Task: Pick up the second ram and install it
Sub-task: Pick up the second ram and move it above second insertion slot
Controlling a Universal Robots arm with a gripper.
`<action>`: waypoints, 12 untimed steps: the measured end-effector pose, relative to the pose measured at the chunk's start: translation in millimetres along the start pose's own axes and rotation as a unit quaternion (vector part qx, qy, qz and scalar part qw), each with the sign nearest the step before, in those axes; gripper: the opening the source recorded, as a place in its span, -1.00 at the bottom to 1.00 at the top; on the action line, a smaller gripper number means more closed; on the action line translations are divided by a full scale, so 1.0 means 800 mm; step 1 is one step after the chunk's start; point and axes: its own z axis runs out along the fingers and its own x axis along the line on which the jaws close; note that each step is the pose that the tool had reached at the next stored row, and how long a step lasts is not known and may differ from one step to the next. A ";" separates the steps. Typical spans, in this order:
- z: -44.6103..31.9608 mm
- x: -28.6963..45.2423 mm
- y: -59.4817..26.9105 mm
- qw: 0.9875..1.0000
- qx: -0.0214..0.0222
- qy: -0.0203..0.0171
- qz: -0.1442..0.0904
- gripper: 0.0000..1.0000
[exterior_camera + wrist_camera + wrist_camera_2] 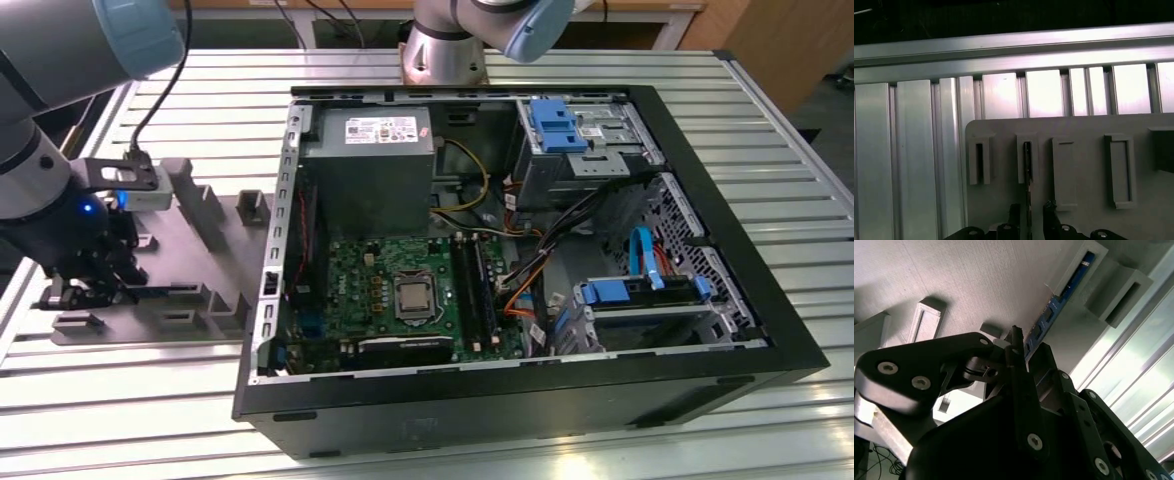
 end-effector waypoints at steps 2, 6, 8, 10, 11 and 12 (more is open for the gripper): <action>0.0003 0.0000 0.000 1.000 0.000 0.000 0.000 -0.36; 0.0007 0.0000 0.000 1.000 0.000 0.000 0.000 -0.52; 0.0011 0.0000 0.000 1.000 0.000 0.000 0.000 -0.52; 0.0020 0.0000 0.000 1.000 0.000 0.000 0.000 -0.52; 0.0022 0.0000 0.000 1.000 0.000 0.000 0.000 -0.52; 0.0024 0.0001 0.000 1.000 0.000 0.000 0.000 -0.52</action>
